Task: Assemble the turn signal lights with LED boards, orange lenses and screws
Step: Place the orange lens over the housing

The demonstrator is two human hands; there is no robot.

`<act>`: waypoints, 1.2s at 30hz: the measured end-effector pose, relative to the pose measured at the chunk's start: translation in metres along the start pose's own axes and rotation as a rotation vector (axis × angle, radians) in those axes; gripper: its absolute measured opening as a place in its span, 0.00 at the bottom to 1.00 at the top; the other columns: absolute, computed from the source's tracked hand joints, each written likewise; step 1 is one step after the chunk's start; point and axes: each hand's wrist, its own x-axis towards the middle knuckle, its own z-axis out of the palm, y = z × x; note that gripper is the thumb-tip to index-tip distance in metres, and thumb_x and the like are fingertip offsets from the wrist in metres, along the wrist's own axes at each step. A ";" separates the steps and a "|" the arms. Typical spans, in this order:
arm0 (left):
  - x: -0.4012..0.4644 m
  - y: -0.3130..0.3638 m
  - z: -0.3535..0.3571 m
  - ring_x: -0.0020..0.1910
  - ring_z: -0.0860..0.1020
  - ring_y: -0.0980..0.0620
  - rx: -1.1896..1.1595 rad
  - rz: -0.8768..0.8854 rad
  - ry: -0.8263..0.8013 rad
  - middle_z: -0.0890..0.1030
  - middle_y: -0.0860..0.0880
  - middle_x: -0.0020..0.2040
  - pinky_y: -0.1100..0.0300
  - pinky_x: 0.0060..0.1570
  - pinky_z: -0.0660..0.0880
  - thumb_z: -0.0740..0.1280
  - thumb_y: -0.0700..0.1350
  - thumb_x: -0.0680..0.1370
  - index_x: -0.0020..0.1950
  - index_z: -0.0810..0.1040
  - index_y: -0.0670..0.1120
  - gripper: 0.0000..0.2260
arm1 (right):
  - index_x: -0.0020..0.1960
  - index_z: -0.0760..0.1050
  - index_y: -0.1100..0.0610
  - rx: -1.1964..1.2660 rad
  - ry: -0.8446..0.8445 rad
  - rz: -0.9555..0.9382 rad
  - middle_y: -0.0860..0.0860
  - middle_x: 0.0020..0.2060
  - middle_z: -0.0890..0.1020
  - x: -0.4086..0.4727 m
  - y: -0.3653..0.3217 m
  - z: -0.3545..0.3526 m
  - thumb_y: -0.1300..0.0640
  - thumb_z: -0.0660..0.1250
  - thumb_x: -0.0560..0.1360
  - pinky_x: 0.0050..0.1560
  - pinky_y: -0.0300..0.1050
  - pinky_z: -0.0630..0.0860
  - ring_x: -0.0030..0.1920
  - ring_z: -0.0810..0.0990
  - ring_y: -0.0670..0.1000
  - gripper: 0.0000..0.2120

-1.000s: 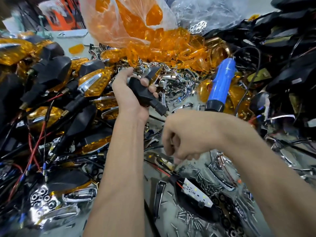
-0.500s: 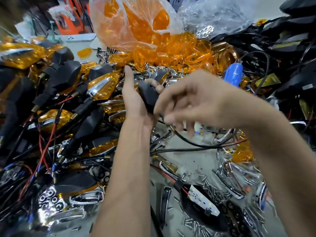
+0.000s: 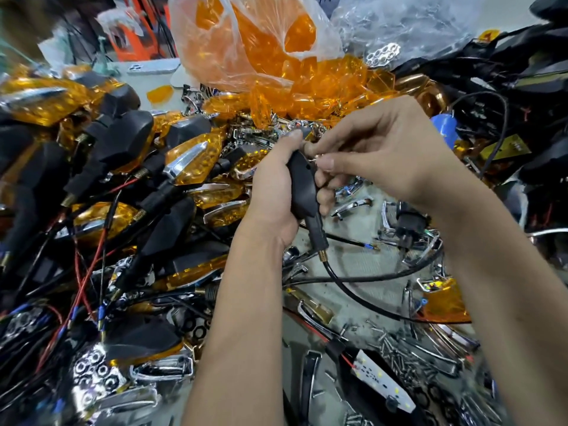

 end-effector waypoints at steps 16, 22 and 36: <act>0.000 -0.005 0.003 0.22 0.72 0.46 0.097 -0.012 0.047 0.72 0.45 0.27 0.59 0.23 0.71 0.56 0.52 0.87 0.37 0.73 0.45 0.21 | 0.41 0.84 0.65 -0.016 -0.045 0.009 0.59 0.34 0.85 -0.001 0.015 -0.002 0.70 0.78 0.71 0.37 0.42 0.83 0.32 0.86 0.57 0.04; 0.000 -0.008 0.004 0.23 0.72 0.47 0.098 -0.028 0.025 0.74 0.44 0.26 0.59 0.24 0.70 0.53 0.62 0.86 0.26 0.74 0.50 0.32 | 0.43 0.85 0.67 0.067 -0.089 0.069 0.62 0.37 0.85 -0.002 0.022 -0.003 0.69 0.78 0.72 0.38 0.43 0.82 0.32 0.85 0.58 0.03; -0.002 -0.006 0.001 0.22 0.71 0.48 0.021 -0.029 -0.012 0.71 0.44 0.27 0.61 0.24 0.68 0.51 0.62 0.85 0.34 0.69 0.45 0.28 | 0.42 0.83 0.67 0.165 -0.088 0.089 0.62 0.33 0.83 -0.004 0.023 0.000 0.68 0.76 0.74 0.36 0.48 0.82 0.32 0.84 0.62 0.03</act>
